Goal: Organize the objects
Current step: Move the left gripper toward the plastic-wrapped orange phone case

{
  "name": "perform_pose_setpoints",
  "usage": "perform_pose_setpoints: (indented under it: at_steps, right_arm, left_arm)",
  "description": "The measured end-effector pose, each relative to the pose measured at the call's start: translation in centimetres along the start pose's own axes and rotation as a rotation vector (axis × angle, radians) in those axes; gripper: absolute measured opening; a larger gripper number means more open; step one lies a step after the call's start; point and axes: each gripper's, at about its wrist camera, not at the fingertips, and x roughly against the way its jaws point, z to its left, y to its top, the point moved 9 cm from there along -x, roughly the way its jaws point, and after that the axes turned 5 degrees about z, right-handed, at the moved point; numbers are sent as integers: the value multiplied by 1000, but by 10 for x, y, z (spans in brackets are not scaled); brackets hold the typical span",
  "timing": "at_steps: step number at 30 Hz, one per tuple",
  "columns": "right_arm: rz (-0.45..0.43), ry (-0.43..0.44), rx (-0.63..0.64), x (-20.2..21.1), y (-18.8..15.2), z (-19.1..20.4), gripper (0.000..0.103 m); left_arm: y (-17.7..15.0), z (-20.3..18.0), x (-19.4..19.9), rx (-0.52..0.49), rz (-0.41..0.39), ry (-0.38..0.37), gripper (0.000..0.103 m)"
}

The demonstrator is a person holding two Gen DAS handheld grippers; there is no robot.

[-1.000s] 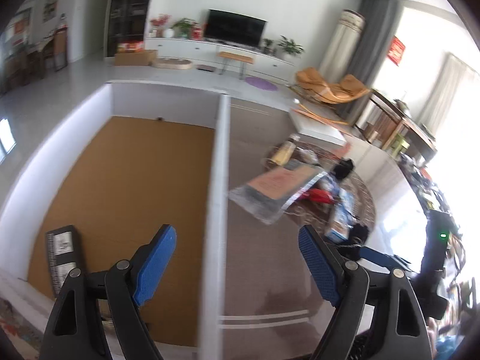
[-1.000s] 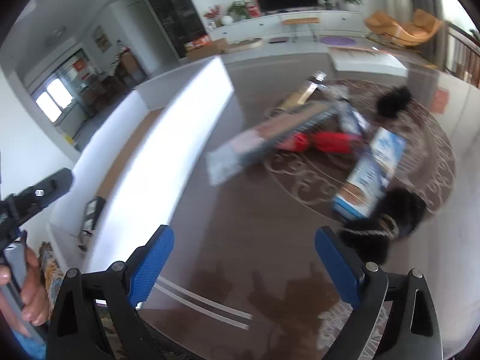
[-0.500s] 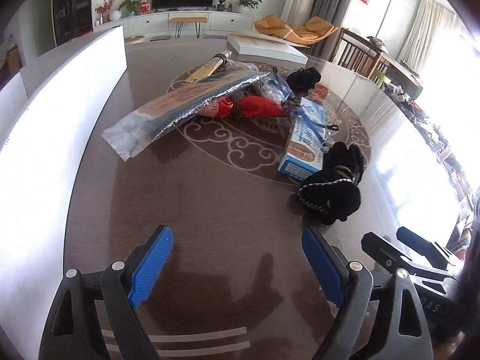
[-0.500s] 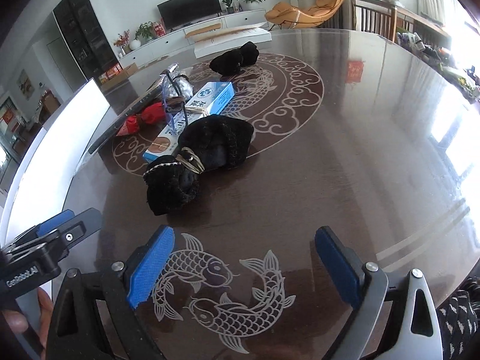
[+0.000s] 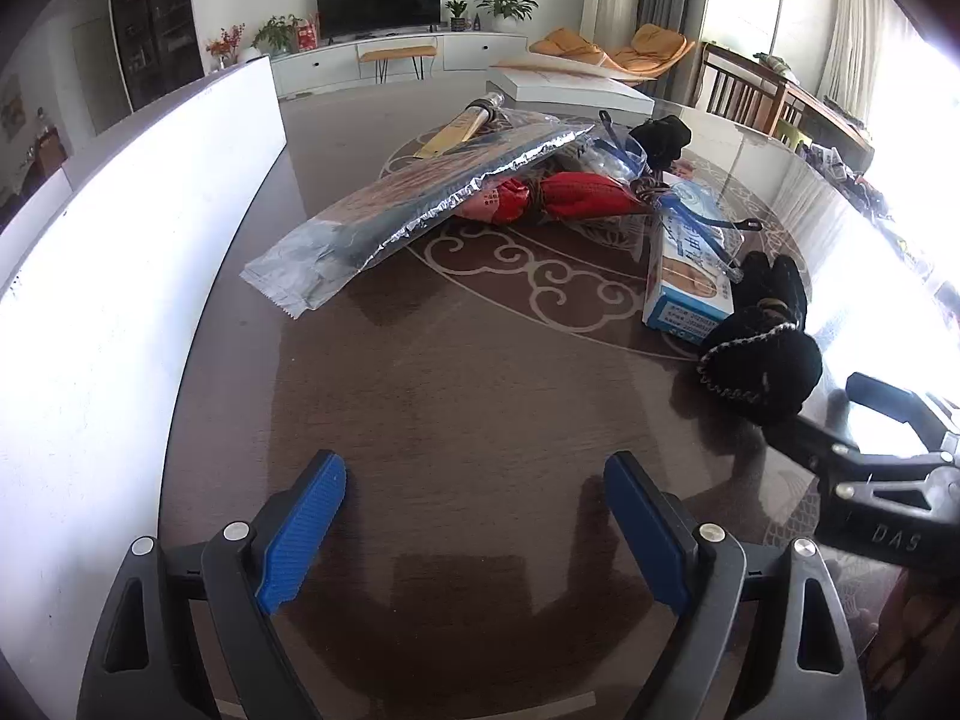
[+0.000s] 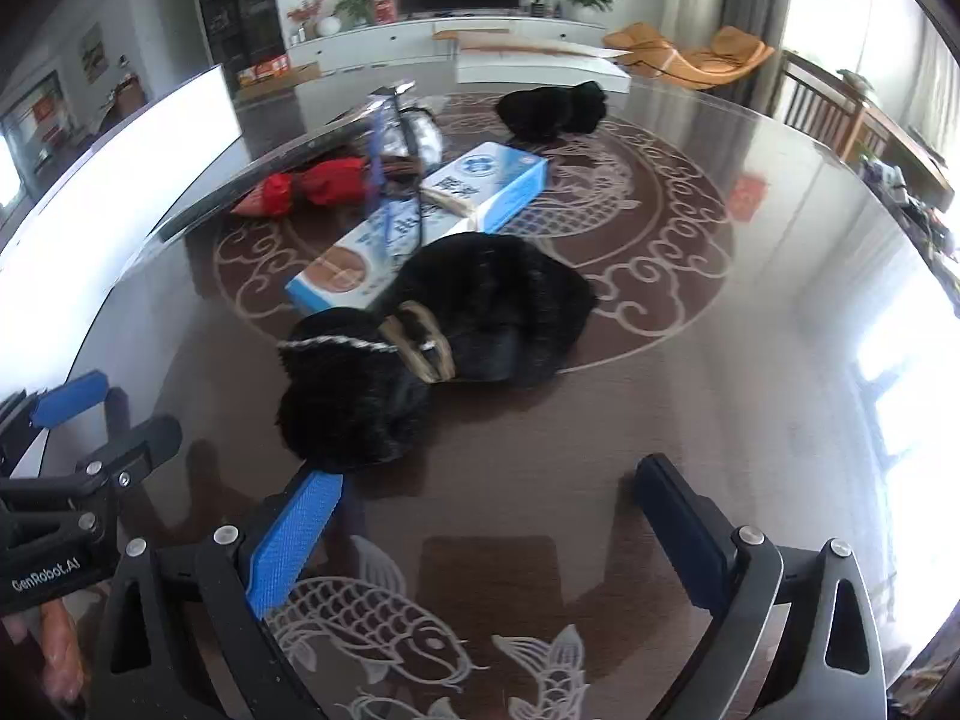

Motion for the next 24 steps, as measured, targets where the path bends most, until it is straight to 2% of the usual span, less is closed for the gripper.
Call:
perform_pose_setpoints:
  at_steps: [6,9,15,24]
  right_arm:
    - [-11,-127,-231,5,-8,-72,99]
    - [-34,-109,-310,11,-12,-87,101]
    - [-21,-162,-279,8,-12,-85,103]
    - [-32,-163,-283,6,-9,-86,103]
  left_arm:
    - [4,-4,-4,-18,-3,7,96]
    - [9,-8,-9,-24,8,6,102]
    - [14,-12,-12,-30,7,4,103]
    - [17,-13,-13,-22,-2,6,103]
